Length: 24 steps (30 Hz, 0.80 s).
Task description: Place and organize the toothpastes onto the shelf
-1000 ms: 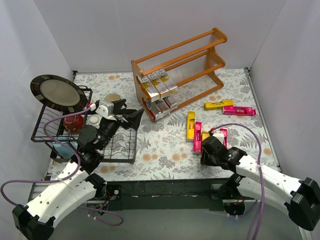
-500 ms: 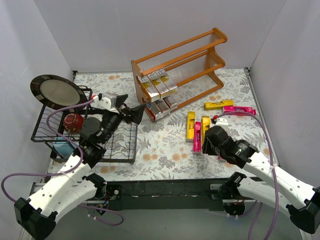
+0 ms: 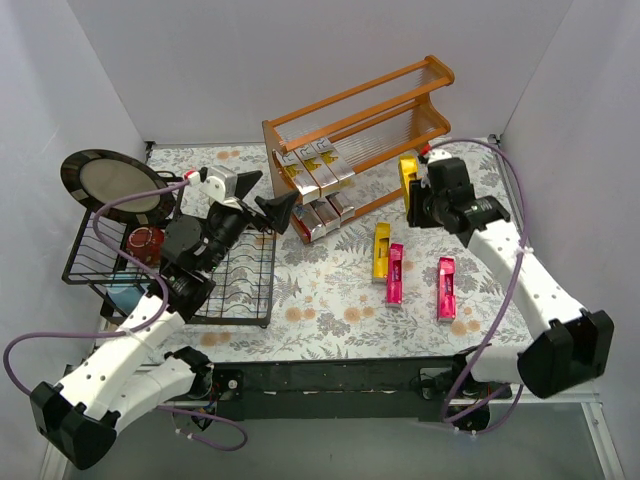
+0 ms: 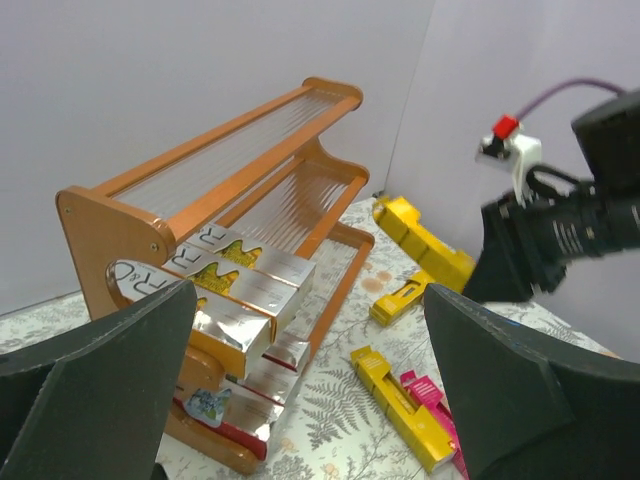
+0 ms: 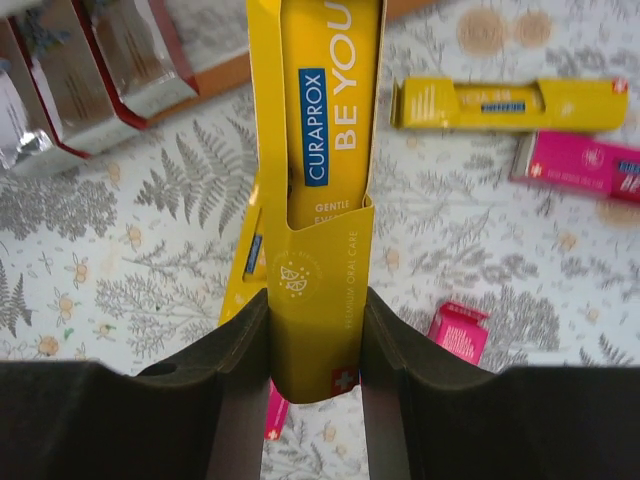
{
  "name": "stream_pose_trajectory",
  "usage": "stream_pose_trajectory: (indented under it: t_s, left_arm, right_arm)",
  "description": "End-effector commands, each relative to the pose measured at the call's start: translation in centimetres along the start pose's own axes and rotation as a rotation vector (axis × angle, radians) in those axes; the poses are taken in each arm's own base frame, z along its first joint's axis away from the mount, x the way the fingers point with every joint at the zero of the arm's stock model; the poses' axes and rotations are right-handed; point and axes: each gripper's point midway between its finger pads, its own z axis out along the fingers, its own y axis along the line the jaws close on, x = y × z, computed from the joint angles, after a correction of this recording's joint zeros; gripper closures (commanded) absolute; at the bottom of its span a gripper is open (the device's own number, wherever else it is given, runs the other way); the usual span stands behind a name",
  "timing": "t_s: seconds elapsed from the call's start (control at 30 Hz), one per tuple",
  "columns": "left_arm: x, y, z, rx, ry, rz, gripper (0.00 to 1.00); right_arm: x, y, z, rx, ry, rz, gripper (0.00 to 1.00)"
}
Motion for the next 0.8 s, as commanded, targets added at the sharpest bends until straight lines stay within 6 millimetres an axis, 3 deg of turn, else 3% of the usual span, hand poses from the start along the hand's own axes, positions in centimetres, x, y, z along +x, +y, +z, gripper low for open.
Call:
stream_pose_trajectory:
  t_s: [0.0,0.03,0.07,0.1,0.13,0.3,0.47,0.5,0.53,0.6,0.77]
  left_arm:
    - [0.6,1.2,-1.1,-0.035,-0.005,0.065,0.02]
    - [0.3,1.1,-1.5,-0.033,-0.014,0.066,0.02]
    - [0.9,1.2,-1.7,-0.034,-0.008,0.066,0.02]
    - [0.8,1.2,-1.9,-0.033,-0.016,0.070,0.02]
    - [0.5,1.7,-2.2,-0.064,-0.030,0.076,0.02]
    - [0.7,2.9,-2.5,-0.121,-0.034,0.106,0.02]
    - [1.0,3.3,-2.6,-0.138,-0.047,0.129,0.02]
    - [1.3,3.5,-2.5,-0.142,-0.038,0.132,0.02]
    - [1.4,3.5,-2.5,-0.144,-0.033,0.134,0.02]
    - [1.7,3.5,-2.4,-0.140,-0.029,0.140,0.02]
    - [2.6,3.6,-2.3,-0.136,-0.014,0.151,0.02]
  right_arm:
    - [-8.4,1.3,0.5,-0.141,-0.184,-0.153,0.65]
    - [-9.2,0.5,0.9,-0.144,-0.189,-0.149,0.65]
    - [-11.5,0.4,0.5,-0.149,-0.228,-0.141,0.65]
    - [-11.4,-0.1,2.4,-0.157,-0.188,-0.173,0.65]
    - [-12.3,-1.1,2.9,-0.153,-0.191,-0.164,0.65]
    - [-16.0,-2.1,7.1,-0.172,-0.193,-0.211,0.65]
    - [-17.8,-4.4,10.4,-0.135,-0.172,-0.251,0.65]
    - [-17.1,-4.8,12.1,-0.131,-0.134,-0.251,0.66]
    - [-18.6,-5.2,11.7,-0.118,-0.159,-0.256,0.66]
    - [-18.6,-5.9,13.2,-0.103,-0.154,-0.269,0.66]
    - [-21.5,-7.5,14.8,-0.072,-0.250,-0.306,0.65]
